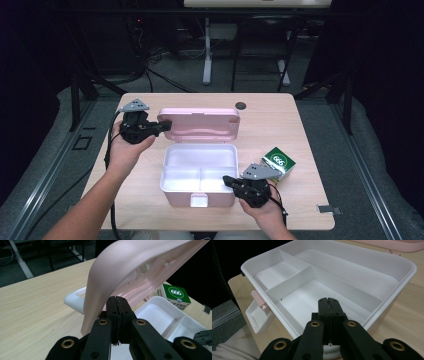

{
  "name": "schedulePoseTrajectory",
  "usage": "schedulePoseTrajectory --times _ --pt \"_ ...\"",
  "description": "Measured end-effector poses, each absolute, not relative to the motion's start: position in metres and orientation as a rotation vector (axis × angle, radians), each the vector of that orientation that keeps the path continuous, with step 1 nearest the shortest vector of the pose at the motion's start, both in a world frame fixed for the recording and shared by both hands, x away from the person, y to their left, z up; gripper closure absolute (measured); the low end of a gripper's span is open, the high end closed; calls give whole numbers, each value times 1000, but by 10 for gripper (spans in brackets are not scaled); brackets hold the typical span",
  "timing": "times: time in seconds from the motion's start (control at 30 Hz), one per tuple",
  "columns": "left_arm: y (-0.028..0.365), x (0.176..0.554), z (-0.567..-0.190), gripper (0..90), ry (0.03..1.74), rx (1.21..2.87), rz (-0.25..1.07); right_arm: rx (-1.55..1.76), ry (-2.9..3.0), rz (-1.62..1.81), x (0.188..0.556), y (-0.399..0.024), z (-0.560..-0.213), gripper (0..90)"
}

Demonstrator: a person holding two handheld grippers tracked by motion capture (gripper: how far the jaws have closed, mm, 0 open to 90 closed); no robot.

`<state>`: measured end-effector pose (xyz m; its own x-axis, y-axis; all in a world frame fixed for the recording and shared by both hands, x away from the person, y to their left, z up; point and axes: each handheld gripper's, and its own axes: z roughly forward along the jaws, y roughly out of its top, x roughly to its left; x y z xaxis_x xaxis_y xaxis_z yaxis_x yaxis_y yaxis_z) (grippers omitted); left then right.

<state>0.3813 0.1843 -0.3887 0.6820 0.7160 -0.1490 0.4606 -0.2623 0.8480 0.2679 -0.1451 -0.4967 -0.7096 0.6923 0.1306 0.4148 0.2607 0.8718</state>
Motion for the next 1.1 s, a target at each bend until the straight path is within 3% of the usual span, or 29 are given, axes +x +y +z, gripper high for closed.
schedulePoseTrajectory --times 1.1 --pt "193 403 -427 822 1045 1984 336 1021 2260 1418 268 -145 -497 900"
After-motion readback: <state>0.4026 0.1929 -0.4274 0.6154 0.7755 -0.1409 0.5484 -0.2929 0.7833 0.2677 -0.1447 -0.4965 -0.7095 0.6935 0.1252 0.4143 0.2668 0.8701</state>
